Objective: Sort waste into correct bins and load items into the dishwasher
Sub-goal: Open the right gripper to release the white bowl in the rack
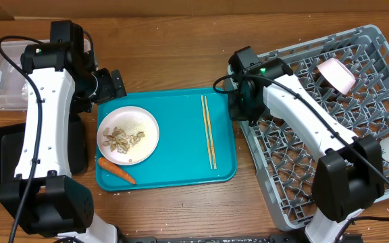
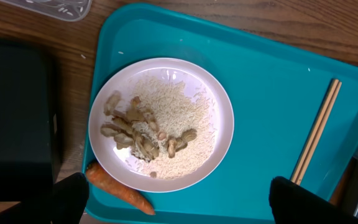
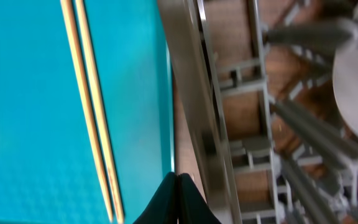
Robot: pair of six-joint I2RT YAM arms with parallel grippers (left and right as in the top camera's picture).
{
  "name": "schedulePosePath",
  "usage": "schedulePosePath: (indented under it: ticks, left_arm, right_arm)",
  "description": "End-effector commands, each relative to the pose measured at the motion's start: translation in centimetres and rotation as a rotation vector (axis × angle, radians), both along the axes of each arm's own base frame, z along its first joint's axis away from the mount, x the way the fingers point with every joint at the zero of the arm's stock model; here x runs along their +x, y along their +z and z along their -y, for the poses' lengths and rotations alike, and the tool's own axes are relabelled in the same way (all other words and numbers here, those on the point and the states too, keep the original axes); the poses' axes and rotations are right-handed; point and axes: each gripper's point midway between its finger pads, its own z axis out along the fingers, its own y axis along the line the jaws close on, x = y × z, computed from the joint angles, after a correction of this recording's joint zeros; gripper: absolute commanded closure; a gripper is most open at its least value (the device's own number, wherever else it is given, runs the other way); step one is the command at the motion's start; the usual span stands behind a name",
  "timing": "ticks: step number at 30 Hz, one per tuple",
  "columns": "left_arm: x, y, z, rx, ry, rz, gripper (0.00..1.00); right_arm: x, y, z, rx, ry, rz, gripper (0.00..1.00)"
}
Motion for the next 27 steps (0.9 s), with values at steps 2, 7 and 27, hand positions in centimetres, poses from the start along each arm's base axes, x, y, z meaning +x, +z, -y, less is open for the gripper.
schedulePosePath:
  ticks: [2, 7, 27]
  left_arm:
    - [-0.2, 0.5, 0.2, -0.001, 0.007, 0.015, 0.05]
    - [-0.3, 0.5, 0.3, -0.002, 0.007, 0.012, 0.05]
    - [-0.4, 0.5, 0.3, -0.002, 0.007, 0.008, 0.05]
  right_arm:
    - [1.4, -0.7, 0.7, -0.038, 0.01, 0.078, 0.96]
    - [3.6, -0.8, 0.8, -0.059, -0.005, 0.182, 0.96]
    - [8.8, 1.8, 0.9, -0.04, 0.0, 0.397, 0.93]
